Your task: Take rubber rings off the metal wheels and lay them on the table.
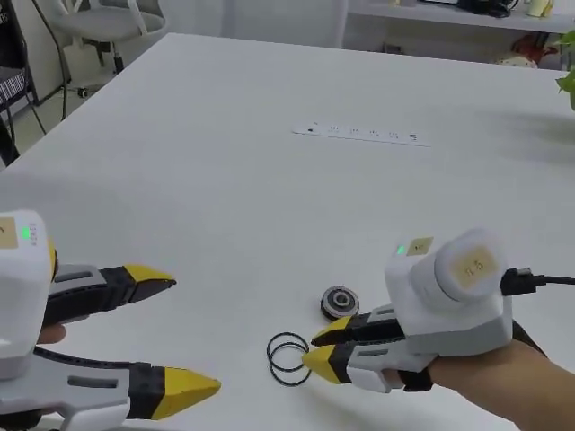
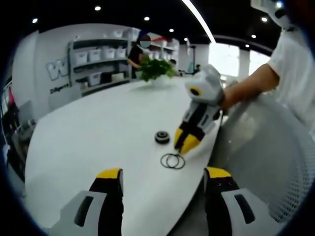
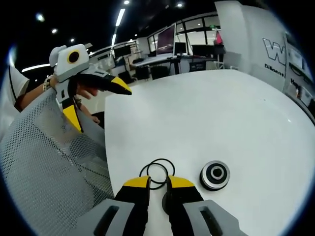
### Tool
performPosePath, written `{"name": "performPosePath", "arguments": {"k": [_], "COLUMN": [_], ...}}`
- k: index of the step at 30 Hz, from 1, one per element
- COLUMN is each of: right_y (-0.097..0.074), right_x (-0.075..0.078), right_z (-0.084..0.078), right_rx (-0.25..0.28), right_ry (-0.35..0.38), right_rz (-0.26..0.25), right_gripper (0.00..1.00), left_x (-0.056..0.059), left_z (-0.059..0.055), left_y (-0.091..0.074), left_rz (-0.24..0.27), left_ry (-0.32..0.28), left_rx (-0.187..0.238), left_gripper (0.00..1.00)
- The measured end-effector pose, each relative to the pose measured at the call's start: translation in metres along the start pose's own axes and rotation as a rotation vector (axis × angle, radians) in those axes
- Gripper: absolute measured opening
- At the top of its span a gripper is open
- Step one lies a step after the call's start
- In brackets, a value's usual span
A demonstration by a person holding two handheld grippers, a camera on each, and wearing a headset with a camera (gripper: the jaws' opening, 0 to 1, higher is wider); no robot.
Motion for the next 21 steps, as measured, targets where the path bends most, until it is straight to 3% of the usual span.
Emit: {"name": "performPosePath", "arguments": {"k": [13,21], "right_y": [-0.012,-0.027], "right_x": [0.013,0.019], "right_z": [0.015,0.032], "right_rx": [0.073,0.165], "right_ry": [0.038,0.070], "right_rz": [-0.044,-0.063], "right_gripper": [0.13,0.17], "left_x": [0.000,0.001], "left_z": [0.001,0.003], "left_y": [-0.001,-0.002], "left_rz": [0.001,-0.002], "left_ry": [0.004,0.020], "left_rx": [0.003,0.008], "left_gripper": [0.68,0.69]}}
Point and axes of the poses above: the centre of the closed fingertips' face, and the gripper's own axes: y roughly forward along the fingers, x roughly to its right, z roughly out of its top, the point moved 4 cm from there along -y, roughly backward along the fingers, and after that the axes turned 3 degrees about -z, right-handed, at the moved point
